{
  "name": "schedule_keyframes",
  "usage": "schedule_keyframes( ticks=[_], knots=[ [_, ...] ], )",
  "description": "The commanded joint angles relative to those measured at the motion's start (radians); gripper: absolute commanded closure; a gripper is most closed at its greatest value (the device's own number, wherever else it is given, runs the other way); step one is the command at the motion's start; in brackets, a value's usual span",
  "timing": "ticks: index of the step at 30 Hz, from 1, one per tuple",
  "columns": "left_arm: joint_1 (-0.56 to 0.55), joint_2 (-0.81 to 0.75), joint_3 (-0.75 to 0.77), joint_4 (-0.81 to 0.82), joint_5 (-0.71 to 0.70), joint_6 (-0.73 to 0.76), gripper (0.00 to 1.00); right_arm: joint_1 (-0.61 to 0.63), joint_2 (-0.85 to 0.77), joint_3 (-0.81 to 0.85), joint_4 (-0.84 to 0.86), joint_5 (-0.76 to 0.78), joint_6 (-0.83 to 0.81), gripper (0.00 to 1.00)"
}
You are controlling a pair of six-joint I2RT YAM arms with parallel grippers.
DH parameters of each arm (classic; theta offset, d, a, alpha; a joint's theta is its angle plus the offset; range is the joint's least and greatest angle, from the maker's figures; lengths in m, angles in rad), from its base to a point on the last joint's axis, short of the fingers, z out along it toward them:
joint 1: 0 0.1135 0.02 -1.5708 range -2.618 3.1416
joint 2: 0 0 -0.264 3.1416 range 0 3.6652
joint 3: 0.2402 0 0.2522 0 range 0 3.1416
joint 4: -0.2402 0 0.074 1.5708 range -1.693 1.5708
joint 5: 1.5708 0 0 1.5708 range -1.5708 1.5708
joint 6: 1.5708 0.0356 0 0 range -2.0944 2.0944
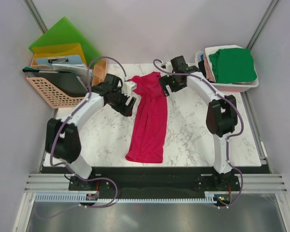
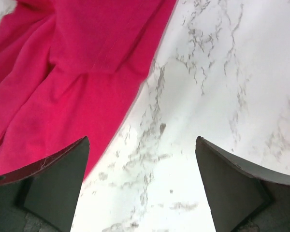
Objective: Fold and stack the t-shirts
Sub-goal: Rotate the tshirt 90 degrees
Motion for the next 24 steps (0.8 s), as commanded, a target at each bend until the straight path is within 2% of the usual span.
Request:
schedule_keyframes(
  ticks=[1,2,5,9,17,24],
  knots=[
    [-0.047,0.168,0.139,0.060,0.030,0.004,0.15,0.016,-0.191,-0.100,0.065,-0.026,-0.024,0.02],
    [-0.049,0.258,0.209,0.065,0.020,-0.006,0.16,0.008,-0.215,-0.126,0.067,-0.020,-0.030,0.02],
    [-0.047,0.388,0.350,0.071,-0.010,-0.014,0.14,-0.009,-0.303,-0.226,0.085,-0.029,-0.036,0.02],
    [-0.047,0.549,0.458,0.062,-0.007,-0.023,0.16,-0.015,-0.404,-0.312,0.100,0.008,-0.063,0.02],
    [-0.049,0.669,0.588,0.059,-0.031,-0.048,0.18,-0.041,-0.461,-0.392,0.111,0.046,-0.098,0.02],
    [-0.055,0.742,0.690,0.003,0.059,-0.098,0.24,-0.072,-0.473,-0.441,0.145,0.069,-0.112,0.02]
  ],
)
